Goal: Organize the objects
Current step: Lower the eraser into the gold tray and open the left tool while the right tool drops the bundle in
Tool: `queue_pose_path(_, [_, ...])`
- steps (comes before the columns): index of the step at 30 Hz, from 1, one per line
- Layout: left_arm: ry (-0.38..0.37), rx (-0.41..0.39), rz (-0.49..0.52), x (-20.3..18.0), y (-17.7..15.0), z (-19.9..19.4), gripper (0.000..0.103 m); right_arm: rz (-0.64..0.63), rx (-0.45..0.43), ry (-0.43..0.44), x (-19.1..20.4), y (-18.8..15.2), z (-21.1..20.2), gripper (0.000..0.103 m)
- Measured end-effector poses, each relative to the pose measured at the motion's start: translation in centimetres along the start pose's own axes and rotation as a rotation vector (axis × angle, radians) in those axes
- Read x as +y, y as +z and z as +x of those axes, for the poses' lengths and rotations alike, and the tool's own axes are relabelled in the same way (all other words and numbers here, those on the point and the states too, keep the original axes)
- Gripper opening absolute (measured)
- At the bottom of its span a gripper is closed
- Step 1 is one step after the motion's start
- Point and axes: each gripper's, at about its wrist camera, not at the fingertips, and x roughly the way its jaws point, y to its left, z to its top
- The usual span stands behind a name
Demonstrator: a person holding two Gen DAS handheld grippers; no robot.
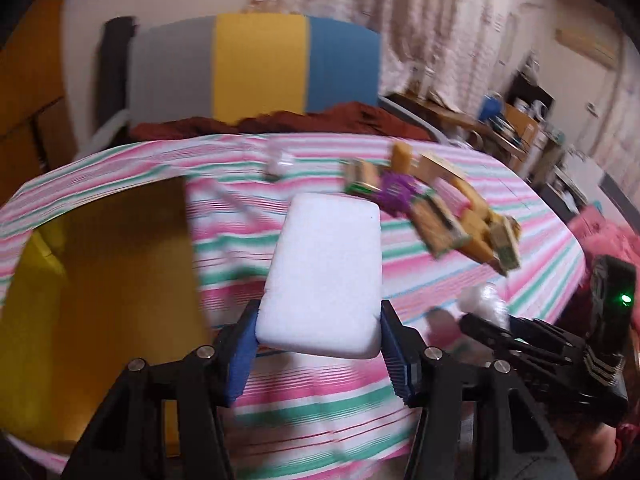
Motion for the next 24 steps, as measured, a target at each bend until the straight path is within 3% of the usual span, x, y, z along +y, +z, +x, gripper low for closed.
queue_pose_path(5, [0.118,0.014,-0.101,5.9,-0.7,-1.4,0.057,-0.046,-0.006,0.082,3.3,1.1,-0.1,0.038])
queue_pose_path(13, [0.301,0.122,-0.223,14.4,-3.4,-1.5,0.057,-0.142,-0.030,0.223,9.6,3.1,-0.9,0.038])
queue_pose_path(19, [0.379,0.159,-0.267,17.9,-4.5,-1.4,0.058,-0.209,-0.012,0.331,14.9,4.2,0.1,0.038])
queue_pose_path(24, [0.432,0.199,-0.304,19.7,-5.0,-1.3,0.060,-0.259,0.054,0.367,18.8,4.3,2.1,0.038])
